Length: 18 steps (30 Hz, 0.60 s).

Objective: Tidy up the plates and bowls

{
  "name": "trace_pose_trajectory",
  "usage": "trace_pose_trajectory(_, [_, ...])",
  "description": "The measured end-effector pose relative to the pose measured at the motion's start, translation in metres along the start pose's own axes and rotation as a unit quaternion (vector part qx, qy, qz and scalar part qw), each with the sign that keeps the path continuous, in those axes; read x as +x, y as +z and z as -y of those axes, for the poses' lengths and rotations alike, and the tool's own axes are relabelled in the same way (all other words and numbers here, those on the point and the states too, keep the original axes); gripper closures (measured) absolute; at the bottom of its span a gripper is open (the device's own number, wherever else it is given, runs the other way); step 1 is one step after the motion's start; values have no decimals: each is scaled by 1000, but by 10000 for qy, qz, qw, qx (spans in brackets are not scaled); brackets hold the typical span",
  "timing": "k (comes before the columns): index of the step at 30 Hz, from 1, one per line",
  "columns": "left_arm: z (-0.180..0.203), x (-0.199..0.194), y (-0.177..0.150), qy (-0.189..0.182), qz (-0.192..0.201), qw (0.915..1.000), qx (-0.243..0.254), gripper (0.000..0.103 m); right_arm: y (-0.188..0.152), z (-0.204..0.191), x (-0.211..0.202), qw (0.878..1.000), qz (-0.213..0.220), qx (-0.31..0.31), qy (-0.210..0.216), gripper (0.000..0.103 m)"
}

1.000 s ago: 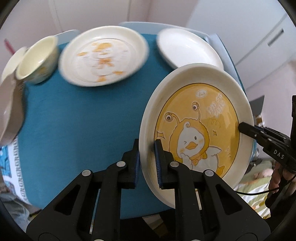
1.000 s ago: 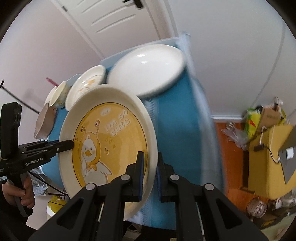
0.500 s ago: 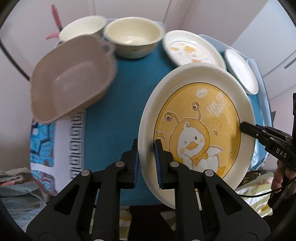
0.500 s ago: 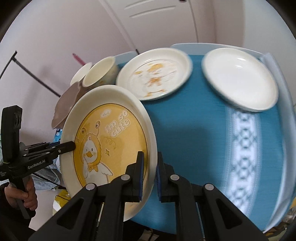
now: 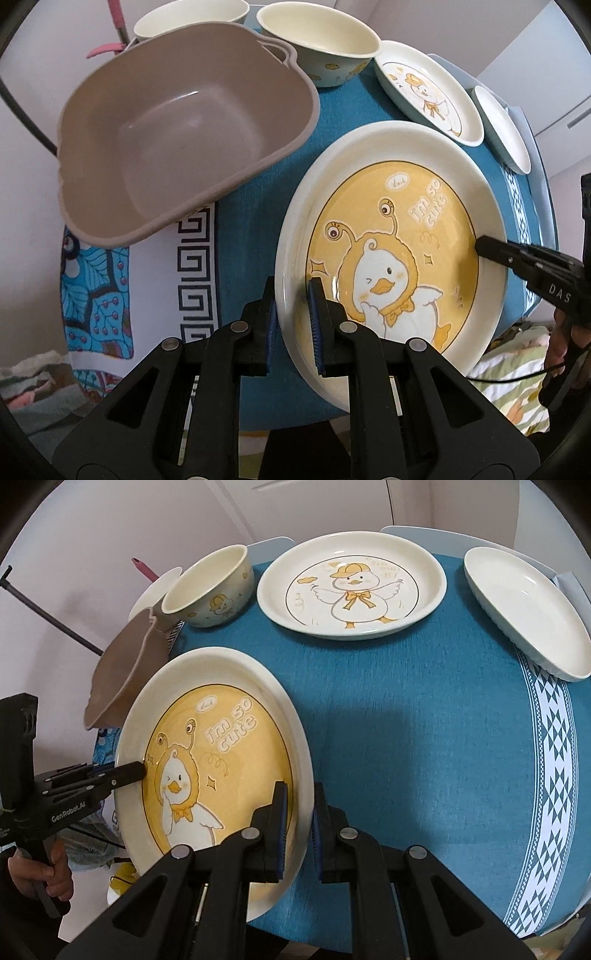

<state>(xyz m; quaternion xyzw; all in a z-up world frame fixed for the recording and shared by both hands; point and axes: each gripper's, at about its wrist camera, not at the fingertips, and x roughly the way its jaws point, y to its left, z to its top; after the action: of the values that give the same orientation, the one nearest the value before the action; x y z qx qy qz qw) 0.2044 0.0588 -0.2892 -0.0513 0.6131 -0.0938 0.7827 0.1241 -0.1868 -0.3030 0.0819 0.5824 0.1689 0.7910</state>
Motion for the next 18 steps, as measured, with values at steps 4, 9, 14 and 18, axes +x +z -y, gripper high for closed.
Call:
trace_pose_trajectory(4, [5,7,2,-41,-24,9999,135,91,4,1,4,10000,34,48,-39,92])
trace_pose_trajectory(9, [8,8,0,-96,109,9995,265,91,3,3,10,9999,26,156,-43,92])
trace_pose_trajectory(14, [10,10,-1,-97,242,9990,356,91,2,6,13,9999,34,129,-12,92])
trace_pose_trajectory(18, [9,8,-5,-48,268,9988,403,91,1,6,13,9999,68,133,-29,92])
